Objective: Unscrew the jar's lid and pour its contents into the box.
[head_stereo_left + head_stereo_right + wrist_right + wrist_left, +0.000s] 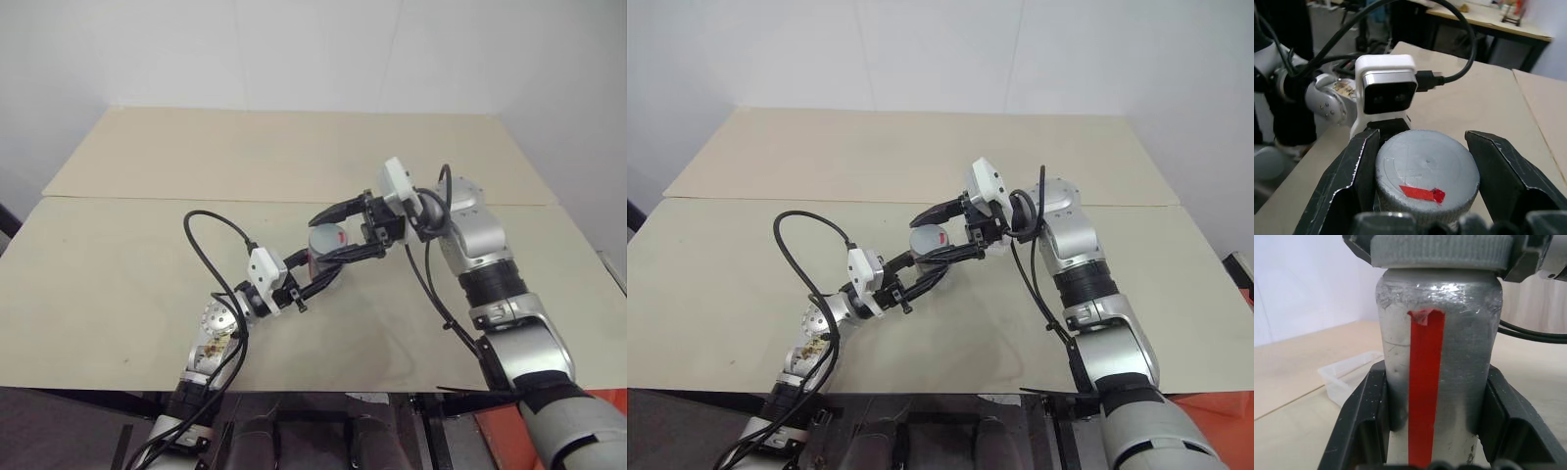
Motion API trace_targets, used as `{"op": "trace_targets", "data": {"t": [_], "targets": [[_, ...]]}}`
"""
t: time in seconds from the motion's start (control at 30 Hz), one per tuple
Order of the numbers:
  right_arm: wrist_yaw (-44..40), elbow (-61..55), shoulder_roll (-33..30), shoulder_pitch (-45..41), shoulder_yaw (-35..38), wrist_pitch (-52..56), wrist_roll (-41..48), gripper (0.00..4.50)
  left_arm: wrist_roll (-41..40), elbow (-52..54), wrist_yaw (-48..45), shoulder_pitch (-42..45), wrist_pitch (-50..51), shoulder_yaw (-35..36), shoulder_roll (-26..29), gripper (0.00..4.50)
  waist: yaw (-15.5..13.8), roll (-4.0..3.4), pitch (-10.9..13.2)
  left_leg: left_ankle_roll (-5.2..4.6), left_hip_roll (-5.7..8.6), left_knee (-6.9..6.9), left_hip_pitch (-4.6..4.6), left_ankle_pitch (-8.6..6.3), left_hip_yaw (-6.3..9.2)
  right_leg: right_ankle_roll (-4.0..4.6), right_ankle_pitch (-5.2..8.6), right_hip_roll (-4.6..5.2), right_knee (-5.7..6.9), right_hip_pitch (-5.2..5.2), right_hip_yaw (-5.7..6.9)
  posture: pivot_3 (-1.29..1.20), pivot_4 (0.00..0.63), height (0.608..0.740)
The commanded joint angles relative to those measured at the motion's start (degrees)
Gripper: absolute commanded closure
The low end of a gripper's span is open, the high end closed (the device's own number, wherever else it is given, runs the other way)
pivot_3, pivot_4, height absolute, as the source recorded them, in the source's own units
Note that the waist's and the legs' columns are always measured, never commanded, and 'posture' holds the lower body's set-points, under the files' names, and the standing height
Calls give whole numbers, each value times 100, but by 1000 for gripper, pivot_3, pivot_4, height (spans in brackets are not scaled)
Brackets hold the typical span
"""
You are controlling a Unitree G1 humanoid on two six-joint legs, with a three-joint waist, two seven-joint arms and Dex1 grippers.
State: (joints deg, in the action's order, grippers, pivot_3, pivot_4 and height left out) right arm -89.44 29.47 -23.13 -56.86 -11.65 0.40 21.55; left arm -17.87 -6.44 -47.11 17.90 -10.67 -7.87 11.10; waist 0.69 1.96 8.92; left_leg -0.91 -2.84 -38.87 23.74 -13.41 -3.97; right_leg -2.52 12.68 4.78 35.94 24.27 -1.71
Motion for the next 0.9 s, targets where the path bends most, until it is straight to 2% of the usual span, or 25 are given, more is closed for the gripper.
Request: {"op": "trace_targets", "data": {"t": [0.03,0.1,0.2,0.23,0.4,0.57,0.7,0.9], "targets": [[-306,11,-63,-19,-12,-128,107,1741,-106,327,-48,53,-61,38,-15,2538,-3,0,0,0,0,0,0,0,0,0,0,0,0,0,0,0,150,740],[-306,-174,-175,85,-106,-38,244,1028,-94,351,-35,19,-48,38,-10,2538,-4,0,0,0,0,0,1,0,0,0,0,1,1,1,0,0,150,740],[-305,-482,-321,243,-114,119,350,182,-79,341,-47,-14,-46,35,-4,2538,-26,0,0,0,0,-1,1,0,0,0,0,4,0,-1,3,0,150,740],[-297,-580,-344,291,-19,174,370,44,-70,322,-59,-18,-54,30,-4,2538,-22,0,0,0,1,0,1,0,0,0,0,5,0,0,3,0,150,740],[98,-1191,-494,588,351,371,494,44,-4,237,-79,-6,-107,9,-22,2538,-9,-1,1,1,0,0,0,0,0,1,0,5,5,2,3,0,150,740],[1358,-2460,-678,1254,852,506,277,44,5,227,-35,-2,-76,31,-14,2538,-34,-1,1,1,1,0,3,0,1,0,0,6,4,2,3,0,150,740],[2704,-3776,-692,1936,1157,1079,143,44,67,180,7,-29,-109,29,-4,2538,-56,-1,1,1,2,0,2,0,1,0,0,6,5,2,4,0,150,740],[4684,-5773,-265,2961,1090,2268,34,44,372,-53,355,25,-280,42,-113,2538,-64,-1,0,1,2,0,2,0,1,0,0,6,6,3,3,0,150,740]]}}
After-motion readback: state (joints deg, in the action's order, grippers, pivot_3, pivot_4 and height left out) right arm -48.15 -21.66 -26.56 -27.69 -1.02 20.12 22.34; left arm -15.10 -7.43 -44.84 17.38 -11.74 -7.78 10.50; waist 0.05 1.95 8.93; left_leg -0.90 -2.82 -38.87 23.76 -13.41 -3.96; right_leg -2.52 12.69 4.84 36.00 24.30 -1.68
